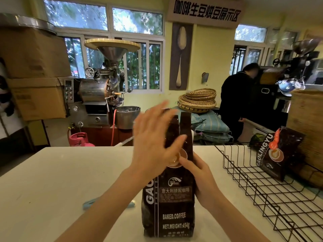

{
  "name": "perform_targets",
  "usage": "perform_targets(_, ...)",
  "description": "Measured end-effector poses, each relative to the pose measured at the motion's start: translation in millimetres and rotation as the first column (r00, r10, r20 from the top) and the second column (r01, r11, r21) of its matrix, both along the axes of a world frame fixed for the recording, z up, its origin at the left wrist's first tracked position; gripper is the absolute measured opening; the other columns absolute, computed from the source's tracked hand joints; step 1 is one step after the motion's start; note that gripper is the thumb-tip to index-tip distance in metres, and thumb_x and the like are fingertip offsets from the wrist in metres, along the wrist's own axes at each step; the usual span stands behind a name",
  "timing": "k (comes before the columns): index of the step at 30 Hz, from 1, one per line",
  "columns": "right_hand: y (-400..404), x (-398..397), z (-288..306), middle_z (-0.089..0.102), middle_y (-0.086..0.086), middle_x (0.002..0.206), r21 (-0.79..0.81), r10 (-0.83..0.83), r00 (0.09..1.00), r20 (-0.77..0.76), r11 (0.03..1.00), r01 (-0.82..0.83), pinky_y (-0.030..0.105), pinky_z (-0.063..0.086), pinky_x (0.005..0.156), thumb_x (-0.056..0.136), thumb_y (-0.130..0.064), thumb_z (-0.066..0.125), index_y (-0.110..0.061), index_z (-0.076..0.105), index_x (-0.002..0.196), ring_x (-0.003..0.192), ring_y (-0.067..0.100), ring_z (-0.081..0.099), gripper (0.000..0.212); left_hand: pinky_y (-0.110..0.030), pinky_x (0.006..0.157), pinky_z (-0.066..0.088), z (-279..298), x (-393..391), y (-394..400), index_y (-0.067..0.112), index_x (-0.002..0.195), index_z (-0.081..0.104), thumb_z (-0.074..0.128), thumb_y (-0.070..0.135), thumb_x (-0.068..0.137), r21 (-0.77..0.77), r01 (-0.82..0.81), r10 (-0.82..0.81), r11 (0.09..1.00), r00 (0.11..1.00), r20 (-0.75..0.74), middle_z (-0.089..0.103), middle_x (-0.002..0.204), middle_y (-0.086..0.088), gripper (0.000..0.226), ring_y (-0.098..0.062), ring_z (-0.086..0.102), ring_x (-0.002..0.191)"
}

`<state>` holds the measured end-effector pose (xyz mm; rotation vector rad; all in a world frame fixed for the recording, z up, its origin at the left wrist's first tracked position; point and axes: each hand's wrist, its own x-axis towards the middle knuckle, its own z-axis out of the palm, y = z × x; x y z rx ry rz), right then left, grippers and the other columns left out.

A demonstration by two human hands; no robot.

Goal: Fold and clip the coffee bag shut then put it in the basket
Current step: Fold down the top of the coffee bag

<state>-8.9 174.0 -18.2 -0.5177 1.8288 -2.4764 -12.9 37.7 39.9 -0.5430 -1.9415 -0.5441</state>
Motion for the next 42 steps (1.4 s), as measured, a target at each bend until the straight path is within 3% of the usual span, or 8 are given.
perform_targets(4,1,-7,6,0.076,0.005,0.092,0.038,-0.009,1.000,-0.014,0.999,0.009,0.026,0.056,0.067,0.067,-0.022,0.074,-0.016,0.067,0.100,0.085,0.020,0.071,0.034,-0.037,0.099,0.042,-28,11,-18,0.029,0.133,0.031,0.067,0.059,0.062,0.744,-0.021,-0.457,0.667,0.778,0.432,0.052,0.132,0.000,0.085,-0.015,0.051,0.118)
perform_targets(6,0,-10,13,0.076,0.004,0.090,0.062,-0.012,0.999,-0.040,0.998,0.015,0.024,0.056,0.066,0.066,-0.020,0.074,-0.015,0.067,0.100,0.084,0.019,0.071,0.035,-0.028,0.075,0.055,-36,15,-14,0.021,0.118,0.053,0.064,0.052,0.063,0.870,-0.054,-0.683,0.491,0.595,0.423,0.071,0.104,-0.002,0.064,-0.015,0.068,0.091)
perform_targets(9,1,-13,25,0.076,0.000,0.086,0.084,-0.054,0.994,-0.090,0.995,0.062,0.022,0.056,0.067,0.063,-0.025,0.073,-0.018,0.067,0.096,0.082,0.016,0.071,0.034,-0.023,0.059,0.056,-39,16,-10,0.017,0.092,0.068,0.062,0.041,0.070,0.901,-0.032,-0.731,0.433,0.573,0.371,0.076,0.080,-0.003,0.033,-0.017,0.072,0.074)
perform_targets(17,8,-17,30,0.077,-0.001,0.075,0.106,-0.091,0.985,-0.147,0.989,0.107,0.020,0.055,0.065,0.075,-0.007,0.067,-0.018,0.071,0.088,0.072,0.013,0.071,0.017,-0.031,0.063,0.058,-37,14,-13,0.009,0.073,0.072,0.052,0.038,0.083,0.893,-0.011,-0.677,0.450,0.648,0.349,0.075,0.067,-0.008,0.036,-0.024,0.071,0.069)
perform_targets(24,2,-8,25,0.076,-0.014,0.080,-0.023,-0.228,0.903,-0.364,0.971,0.236,0.022,0.057,0.063,0.078,0.001,0.064,-0.052,0.026,0.127,0.079,0.013,0.073,0.082,-0.025,0.055,0.057,-26,12,-15,0.041,0.117,0.046,0.046,0.019,0.090,0.897,0.148,-0.732,0.415,0.640,0.233,0.075,0.067,0.002,0.035,-0.015,0.072,0.069)
perform_targets(29,4,-10,21,0.072,-0.028,0.086,0.090,-0.270,0.808,-0.524,0.926,0.367,0.019,0.057,0.067,0.076,-0.011,0.066,-0.043,0.059,0.106,0.086,0.010,0.071,0.045,-0.024,0.066,0.058,-26,12,-22,0.046,0.119,0.046,0.043,0.016,0.091,0.838,0.249,-0.735,0.485,0.636,0.237,0.074,0.089,0.002,0.041,-0.014,0.070,0.084)
perform_targets(36,15,-14,37,0.076,-0.011,0.077,0.232,-0.107,0.906,-0.409,0.948,0.217,0.018,0.055,0.064,0.069,-0.015,0.072,-0.025,0.067,0.095,0.079,0.010,0.072,0.028,-0.014,0.058,0.053,-18,11,-39,0.014,0.102,0.062,0.051,0.016,0.086,0.721,0.228,-0.654,0.654,0.651,0.387,0.074,0.066,0.003,0.020,-0.010,0.070,0.068)
perform_targets(42,18,-16,39,0.067,-0.011,0.081,0.288,-0.096,0.933,-0.347,0.936,0.204,0.019,0.051,0.070,0.057,-0.038,0.072,-0.033,0.073,0.071,0.080,0.010,0.063,0.015,-0.022,0.073,0.045,-16,13,-48,0.025,0.077,0.070,0.059,0.041,0.064,0.699,0.162,-0.588,0.696,0.688,0.425,0.070,0.078,0.004,0.023,-0.012,0.064,0.082)
